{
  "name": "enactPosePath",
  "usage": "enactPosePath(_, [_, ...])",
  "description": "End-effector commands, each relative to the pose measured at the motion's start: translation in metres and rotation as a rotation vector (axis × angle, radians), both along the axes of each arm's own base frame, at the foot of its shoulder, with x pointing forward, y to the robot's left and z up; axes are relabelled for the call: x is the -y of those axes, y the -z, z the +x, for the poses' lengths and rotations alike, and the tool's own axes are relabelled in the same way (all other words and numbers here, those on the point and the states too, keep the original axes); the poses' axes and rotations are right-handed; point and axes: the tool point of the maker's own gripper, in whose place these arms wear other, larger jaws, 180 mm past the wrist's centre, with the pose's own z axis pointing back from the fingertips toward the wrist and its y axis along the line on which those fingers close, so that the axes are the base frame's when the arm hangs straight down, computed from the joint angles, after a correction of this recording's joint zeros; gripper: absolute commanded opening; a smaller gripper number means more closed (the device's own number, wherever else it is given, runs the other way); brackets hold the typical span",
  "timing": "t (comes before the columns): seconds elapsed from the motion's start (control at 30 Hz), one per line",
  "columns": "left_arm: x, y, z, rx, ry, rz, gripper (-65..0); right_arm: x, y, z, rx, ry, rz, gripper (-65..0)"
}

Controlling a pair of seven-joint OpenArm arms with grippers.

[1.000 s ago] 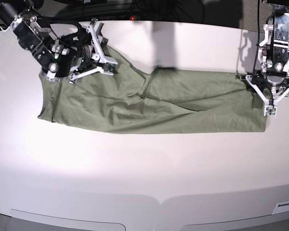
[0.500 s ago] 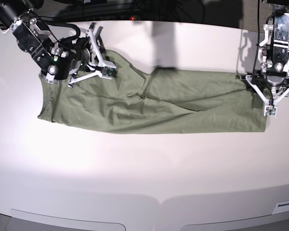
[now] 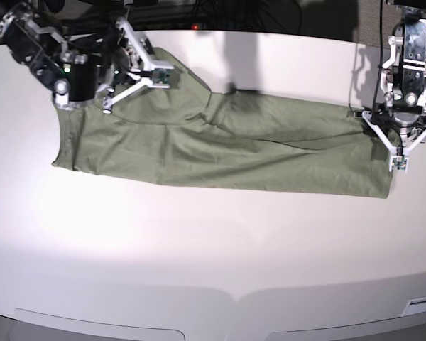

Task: Fold the T-shirt properly
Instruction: 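Release the right gripper and regrasp the strip's end corner, then pull the strip's end with the right gripper to straighten it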

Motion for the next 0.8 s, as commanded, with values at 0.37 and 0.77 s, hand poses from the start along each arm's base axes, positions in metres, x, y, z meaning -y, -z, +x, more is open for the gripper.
enactPosePath(0.37, [-0.006,-0.013,0.01,0.046,0.001,0.022,-39.4,0.042,-0.029,0.006,0.051,-0.041,-0.055,-65.0])
enactPosePath(0.77, [-0.006,-0.011,0.007,0.032,-0.005,0.021,-39.4,0.039,-0.057,0.027,0.167,-0.062,-0.048,-65.0])
